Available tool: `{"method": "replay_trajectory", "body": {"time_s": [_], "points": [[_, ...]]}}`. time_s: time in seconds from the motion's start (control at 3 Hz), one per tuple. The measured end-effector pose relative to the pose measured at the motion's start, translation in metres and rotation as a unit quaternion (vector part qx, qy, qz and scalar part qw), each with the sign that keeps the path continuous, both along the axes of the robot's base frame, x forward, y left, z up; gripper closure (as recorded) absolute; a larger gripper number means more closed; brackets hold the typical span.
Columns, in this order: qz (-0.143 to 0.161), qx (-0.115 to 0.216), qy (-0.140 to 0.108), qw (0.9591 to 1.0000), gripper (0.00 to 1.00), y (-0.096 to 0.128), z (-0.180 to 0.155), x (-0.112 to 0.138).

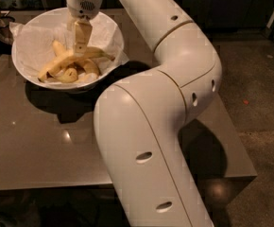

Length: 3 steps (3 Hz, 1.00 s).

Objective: Pick banana from white bowl

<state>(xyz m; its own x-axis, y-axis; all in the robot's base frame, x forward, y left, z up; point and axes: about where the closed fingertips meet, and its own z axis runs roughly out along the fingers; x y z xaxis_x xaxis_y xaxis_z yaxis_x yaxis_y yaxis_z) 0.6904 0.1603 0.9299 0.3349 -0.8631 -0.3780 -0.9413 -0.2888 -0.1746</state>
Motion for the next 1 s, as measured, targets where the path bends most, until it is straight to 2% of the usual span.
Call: {"method": "replay_trajectory", "body": {"time_s": [0.33,1.0], "points": [[-0.008,0.0,0.021,0.9997,0.37,0.0,-0.012,-0.001],[-0.017,-0.005,0.05,0.9986,0.35,0.002,-0.031,-0.002]]}}
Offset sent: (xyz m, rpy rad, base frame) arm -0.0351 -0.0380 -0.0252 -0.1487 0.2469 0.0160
